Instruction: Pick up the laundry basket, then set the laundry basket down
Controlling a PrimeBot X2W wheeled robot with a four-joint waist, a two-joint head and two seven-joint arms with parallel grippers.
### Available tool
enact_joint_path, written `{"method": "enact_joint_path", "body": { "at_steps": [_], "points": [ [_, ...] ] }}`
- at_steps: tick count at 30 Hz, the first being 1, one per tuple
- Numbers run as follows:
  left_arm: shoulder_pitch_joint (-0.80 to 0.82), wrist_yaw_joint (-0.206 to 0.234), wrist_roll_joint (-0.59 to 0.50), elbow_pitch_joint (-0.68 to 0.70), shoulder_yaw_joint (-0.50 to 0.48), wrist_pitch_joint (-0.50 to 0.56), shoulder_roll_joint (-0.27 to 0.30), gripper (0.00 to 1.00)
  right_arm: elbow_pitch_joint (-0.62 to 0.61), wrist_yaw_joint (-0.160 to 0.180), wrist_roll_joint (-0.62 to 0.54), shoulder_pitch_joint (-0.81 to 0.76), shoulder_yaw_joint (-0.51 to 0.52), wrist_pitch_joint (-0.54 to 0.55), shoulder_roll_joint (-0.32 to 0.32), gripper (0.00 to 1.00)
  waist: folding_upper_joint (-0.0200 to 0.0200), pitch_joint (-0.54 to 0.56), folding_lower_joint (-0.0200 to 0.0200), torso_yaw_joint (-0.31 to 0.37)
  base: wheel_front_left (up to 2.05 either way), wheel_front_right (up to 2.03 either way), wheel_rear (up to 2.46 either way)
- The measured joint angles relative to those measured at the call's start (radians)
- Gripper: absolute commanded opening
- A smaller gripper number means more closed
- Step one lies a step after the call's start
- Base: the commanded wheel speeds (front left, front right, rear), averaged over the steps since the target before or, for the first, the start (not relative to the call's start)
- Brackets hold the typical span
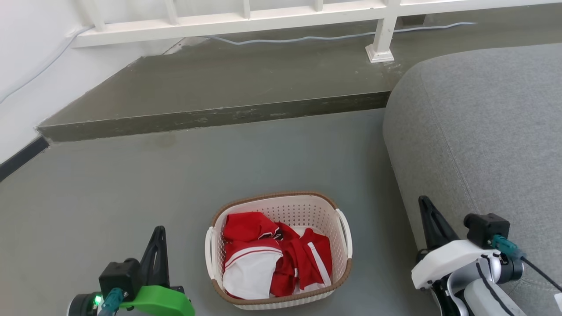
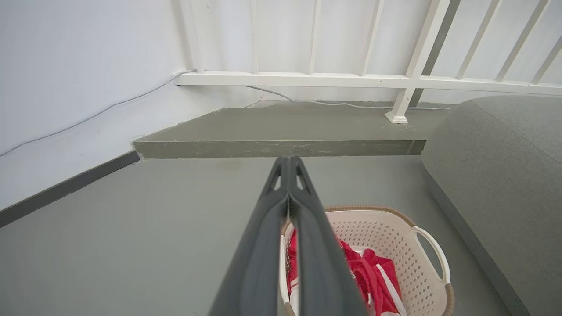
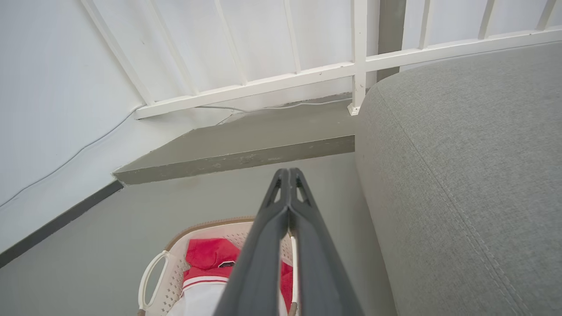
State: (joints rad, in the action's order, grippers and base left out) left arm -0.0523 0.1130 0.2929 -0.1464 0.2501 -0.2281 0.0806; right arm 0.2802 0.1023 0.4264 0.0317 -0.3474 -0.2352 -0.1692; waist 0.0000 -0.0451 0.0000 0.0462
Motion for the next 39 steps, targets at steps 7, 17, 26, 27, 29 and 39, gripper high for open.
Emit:
{"method": "enact_joint_path", "body": {
  "at_steps": [7, 17, 26, 27, 29, 39],
  "points": [
    [-0.011, -0.016, 0.099, 0.012, -0.004, 0.008, -0.001, 0.00, -0.008, -0.014, 0.098, 0.000, 0.026, 0.022, 0.011, 0.00, 0.0000, 0.003, 0.0000, -0.004, 0.00, 0.00, 0.00],
    [-0.010, -0.035, 0.267, 0.014, -0.041, 0.043, -0.005, 0.00, -0.014, -0.035, 0.234, 0.000, 0.075, 0.056, 0.022, 0.00, 0.0000, 0.007, 0.0000, -0.008, 0.00, 0.00, 0.00],
    [-0.009, -0.053, 0.394, 0.005, -0.066, 0.070, -0.005, 0.00, -0.015, -0.056, 0.344, 0.000, 0.118, 0.089, 0.033, 0.00, 0.0000, 0.011, 0.0000, -0.013, 0.00, 0.00, 0.00],
    [-0.009, -0.057, 0.407, 0.003, -0.070, 0.075, -0.005, 0.00, -0.015, -0.058, 0.359, 0.000, 0.122, 0.093, 0.033, 0.00, 0.0000, 0.011, 0.0000, -0.013, 0.00, 0.00, 0.00],
    [-0.008, -0.061, 0.439, 0.000, -0.077, 0.082, -0.004, 0.00, -0.015, -0.062, 0.384, 0.000, 0.131, 0.097, 0.035, 0.00, 0.0000, 0.012, 0.0000, -0.014, 0.00, 0.00, 0.00],
    [0.002, -0.086, 0.591, -0.012, -0.104, 0.114, -0.003, 0.00, -0.015, -0.085, 0.518, 0.001, 0.182, 0.137, 0.043, 0.00, 0.0000, 0.017, 0.0000, -0.019, 0.00, 0.00, 0.00]
  ]
}}
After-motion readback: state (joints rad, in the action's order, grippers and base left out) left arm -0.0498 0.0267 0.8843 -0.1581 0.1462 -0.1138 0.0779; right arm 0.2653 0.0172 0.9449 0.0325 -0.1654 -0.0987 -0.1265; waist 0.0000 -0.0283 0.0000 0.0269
